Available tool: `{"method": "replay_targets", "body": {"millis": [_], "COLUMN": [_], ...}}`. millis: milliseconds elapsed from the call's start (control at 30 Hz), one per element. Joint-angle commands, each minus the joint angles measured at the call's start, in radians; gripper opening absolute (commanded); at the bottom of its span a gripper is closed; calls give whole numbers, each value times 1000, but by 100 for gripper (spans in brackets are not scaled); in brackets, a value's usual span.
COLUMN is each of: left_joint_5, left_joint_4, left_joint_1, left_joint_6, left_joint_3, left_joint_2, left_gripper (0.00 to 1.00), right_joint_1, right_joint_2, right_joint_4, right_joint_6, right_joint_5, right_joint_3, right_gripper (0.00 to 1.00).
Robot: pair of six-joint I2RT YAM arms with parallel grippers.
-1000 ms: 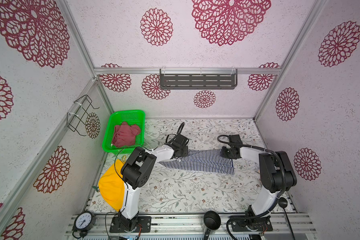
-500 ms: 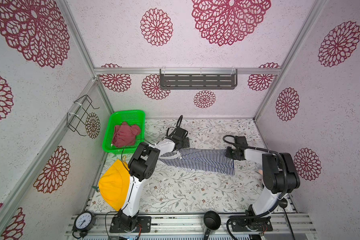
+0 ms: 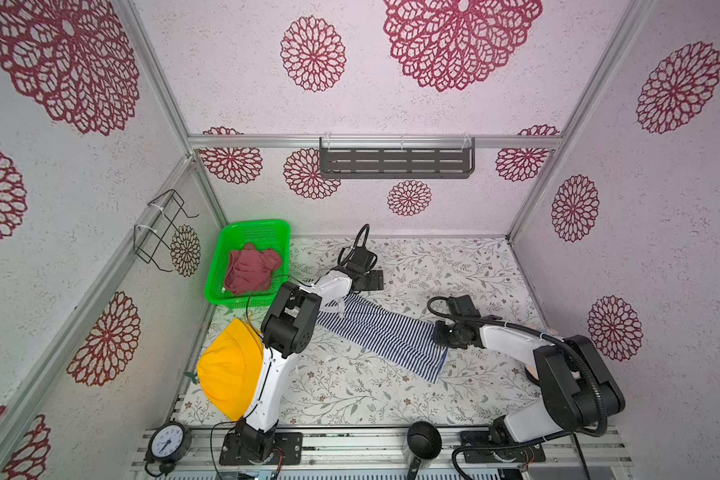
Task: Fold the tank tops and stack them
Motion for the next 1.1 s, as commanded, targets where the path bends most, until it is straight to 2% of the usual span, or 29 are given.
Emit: {"method": "replay_targets", "body": {"millis": [0, 100, 200, 333, 467, 567, 733, 1067], "left_joint_5": [-116, -165, -180, -184, -144, -110, -67, 52], "left_joint_4": [-103, -134, -133, -129, -30, 5, 14, -9], "left_joint_1": [27, 45, 52, 75, 119, 142, 141, 136], "left_joint_6": [10, -47, -121, -229, -293, -299, -272, -235], "left_joint_3": [-69, -242, -422, -596, -690, -662, -534, -260], "left_joint_2": [-214, -395, -528, -620, -608, -529, -380, -62], "left_gripper": [86, 86, 85, 81, 75, 71, 70, 68], "right_joint_1": [87, 81, 80, 85, 90, 96, 114, 114], "right_joint_2": [-83, -189, -209, -107, 25, 95, 128, 111], "right_joint_4": [-177, -266, -239, -90, 6, 26, 68, 110], "right_joint_6": [79, 6, -110, -246, -322, -343, -333, -211], "right_joint_5": [-73, 49, 90, 51, 6, -24, -30, 27], "right_joint_3": [-23, 14, 64, 125, 181, 201, 175, 55], "right_gripper": [22, 31, 34, 33, 31, 31, 30, 23]}}
